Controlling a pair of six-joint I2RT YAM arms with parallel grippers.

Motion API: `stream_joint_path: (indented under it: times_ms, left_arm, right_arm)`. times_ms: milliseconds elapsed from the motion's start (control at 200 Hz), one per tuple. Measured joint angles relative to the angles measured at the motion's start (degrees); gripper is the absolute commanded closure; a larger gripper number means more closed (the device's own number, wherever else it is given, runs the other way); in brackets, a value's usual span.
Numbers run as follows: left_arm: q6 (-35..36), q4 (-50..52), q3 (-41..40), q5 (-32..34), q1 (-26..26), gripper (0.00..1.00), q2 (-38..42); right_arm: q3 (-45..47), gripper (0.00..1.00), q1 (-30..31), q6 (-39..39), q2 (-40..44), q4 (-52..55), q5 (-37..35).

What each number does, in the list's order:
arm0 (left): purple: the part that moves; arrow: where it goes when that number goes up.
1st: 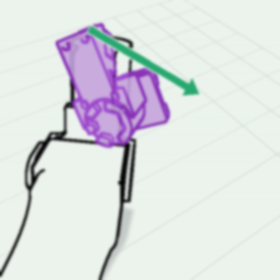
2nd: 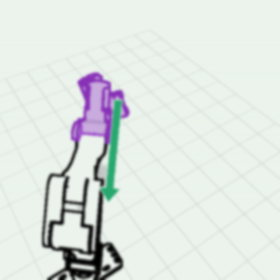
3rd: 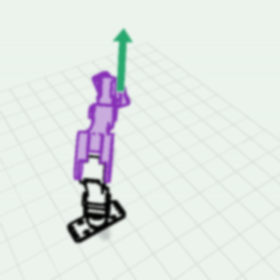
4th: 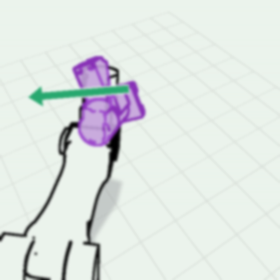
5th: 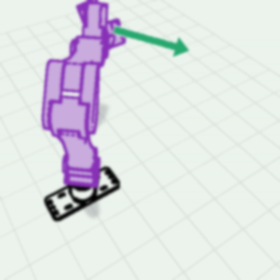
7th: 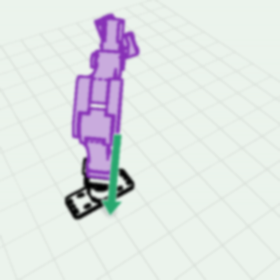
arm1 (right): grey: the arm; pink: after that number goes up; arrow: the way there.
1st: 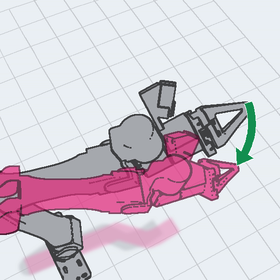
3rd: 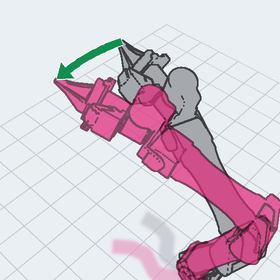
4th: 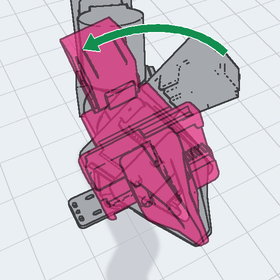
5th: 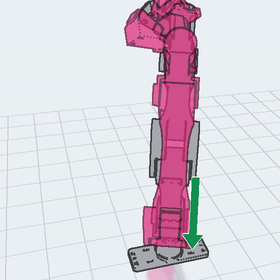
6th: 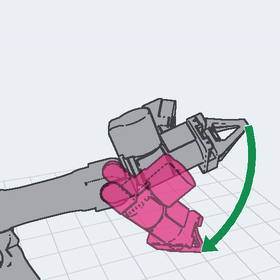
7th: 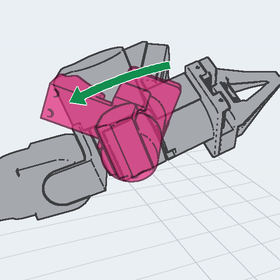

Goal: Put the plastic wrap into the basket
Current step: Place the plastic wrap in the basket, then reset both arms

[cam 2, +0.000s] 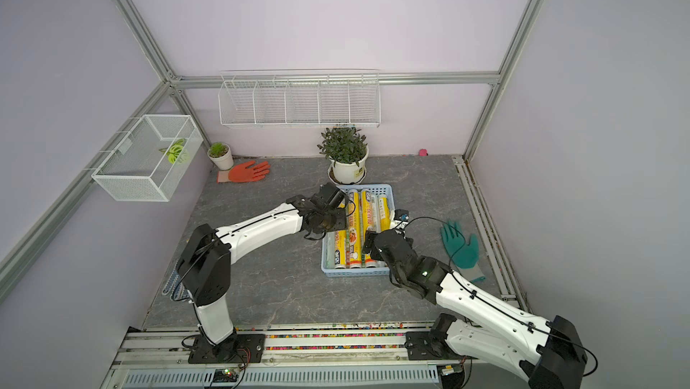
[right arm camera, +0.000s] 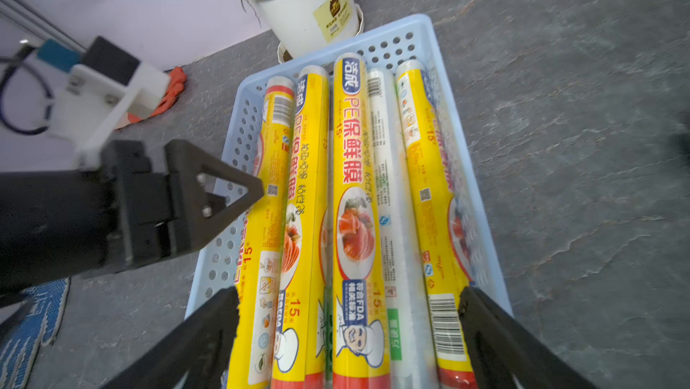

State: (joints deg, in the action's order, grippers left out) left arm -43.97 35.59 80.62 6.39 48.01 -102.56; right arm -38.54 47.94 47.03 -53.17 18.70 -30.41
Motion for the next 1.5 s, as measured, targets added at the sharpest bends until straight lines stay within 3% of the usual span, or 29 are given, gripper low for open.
stream_joint_path:
  times_ms: [275,585,775,1010,1140,1290,1500]
  left_arm:
    - [0.09,-12.33,-14.38,5.2,0.02,0.22,16.39]
    - [3.13,-20.06,-31.71,21.59,-0.35,0.04,33.18]
    - [5.62,-20.22,-37.75,30.93,-4.26,0.0,40.19]
    - [10.93,-24.02,-48.33,37.97,-16.31,0.0,49.53]
    - [13.18,-27.45,-52.06,39.36,-23.82,0.0,52.06]
    - [18.16,-36.98,-56.41,39.19,-29.75,0.0,51.08]
    - [32.83,-53.88,-59.45,33.75,-30.84,0.0,40.5]
  right_arm:
    - [2.6,0.03,-8.17,-8.83,9.66,4.55,-9.99]
    - [13.55,0.03,-23.39,-21.33,15.58,-1.38,-15.17]
    - [16.59,0.03,-28.2,-27.04,7.93,-11.19,-15.98]
    - [18.14,0.03,-32.52,-33.07,-9.35,-27.87,-15.93]
    - [18.16,0.03,-34.38,-37.24,-14.86,-35.45,-11.78]
    - [18.18,0.03,-37.31,-39.87,-17.88,-45.11,-6.03]
    - [18.1,0.03,-38.12,-42.14,-23.17,-54.99,-0.46]
